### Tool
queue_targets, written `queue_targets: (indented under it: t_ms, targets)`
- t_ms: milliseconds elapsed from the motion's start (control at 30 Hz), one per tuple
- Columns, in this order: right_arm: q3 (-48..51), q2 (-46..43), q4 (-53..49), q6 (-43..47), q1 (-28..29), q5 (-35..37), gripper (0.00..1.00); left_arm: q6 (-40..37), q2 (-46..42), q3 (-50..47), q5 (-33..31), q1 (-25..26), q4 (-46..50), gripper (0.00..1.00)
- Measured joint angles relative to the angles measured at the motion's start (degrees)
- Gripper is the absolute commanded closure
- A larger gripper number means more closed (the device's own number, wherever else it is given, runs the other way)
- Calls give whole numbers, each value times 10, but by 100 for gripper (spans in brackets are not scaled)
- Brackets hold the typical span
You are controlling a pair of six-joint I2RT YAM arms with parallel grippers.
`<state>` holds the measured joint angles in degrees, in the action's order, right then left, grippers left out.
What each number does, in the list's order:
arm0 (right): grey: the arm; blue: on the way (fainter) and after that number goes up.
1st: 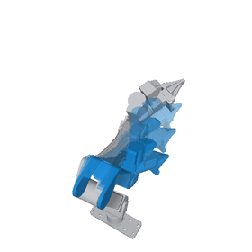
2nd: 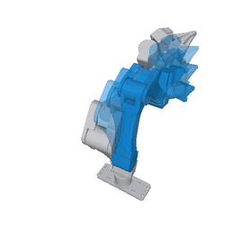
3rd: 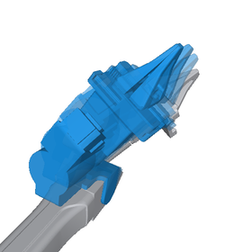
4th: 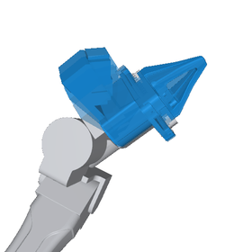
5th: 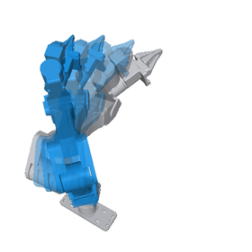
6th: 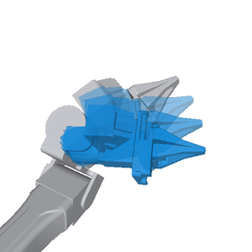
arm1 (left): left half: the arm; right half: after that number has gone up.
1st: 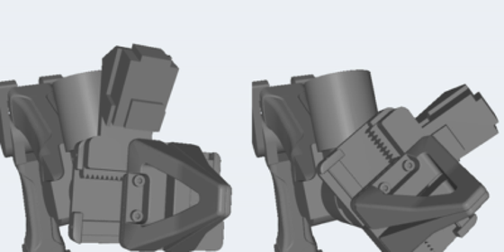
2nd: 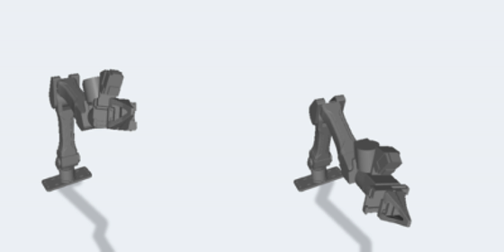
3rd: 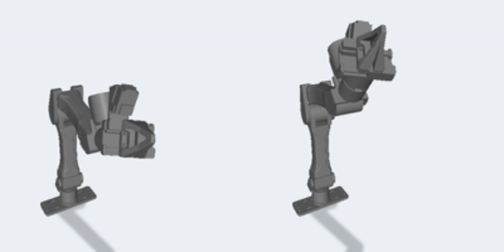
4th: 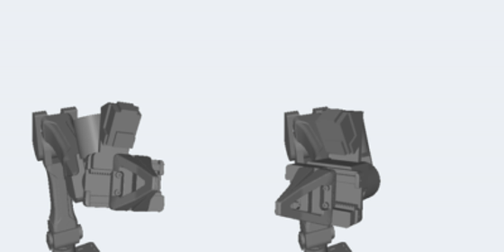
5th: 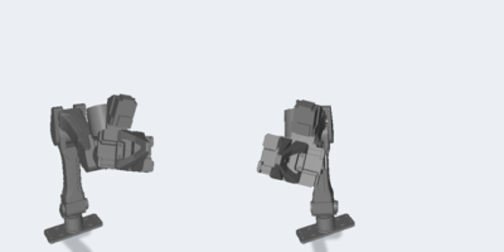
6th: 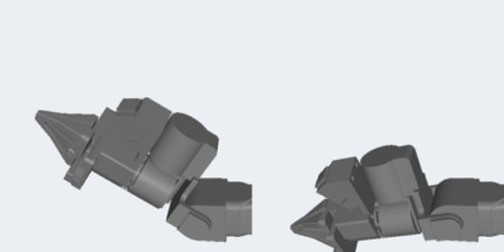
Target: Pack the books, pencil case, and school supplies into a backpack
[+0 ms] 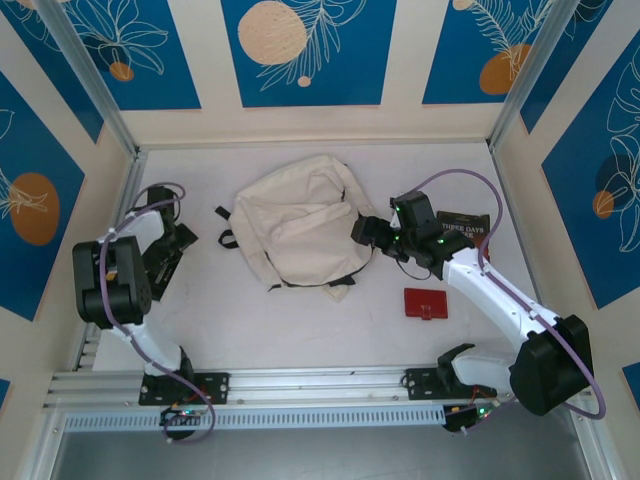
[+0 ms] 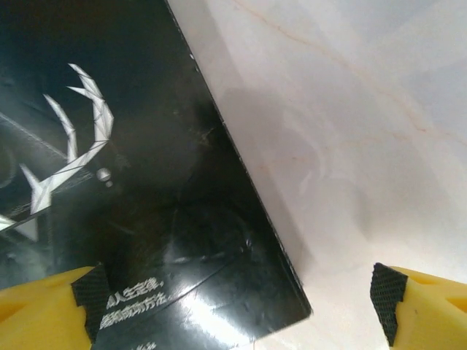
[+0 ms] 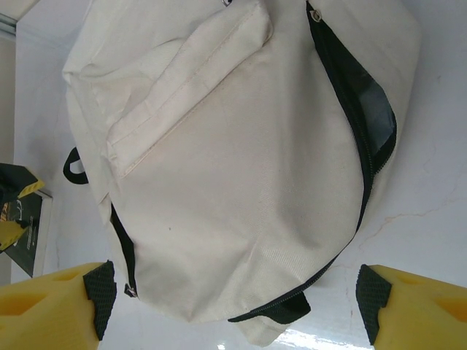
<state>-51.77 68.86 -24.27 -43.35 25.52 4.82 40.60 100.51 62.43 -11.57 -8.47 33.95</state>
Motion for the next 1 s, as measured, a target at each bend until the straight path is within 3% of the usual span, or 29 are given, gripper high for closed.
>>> queue_targets:
  t_ms: [233,567,1000]
  targets:
    - [-4,0,-5,0,0,-4,13,-17,26,30,6,0,21,19]
    - [-6,0,-7,0,0,-6,13,-28,19,17,11,29,12,21]
    - [-6,-6,-7,0,0,-8,13,12,-94,-113,59,189,-53,20]
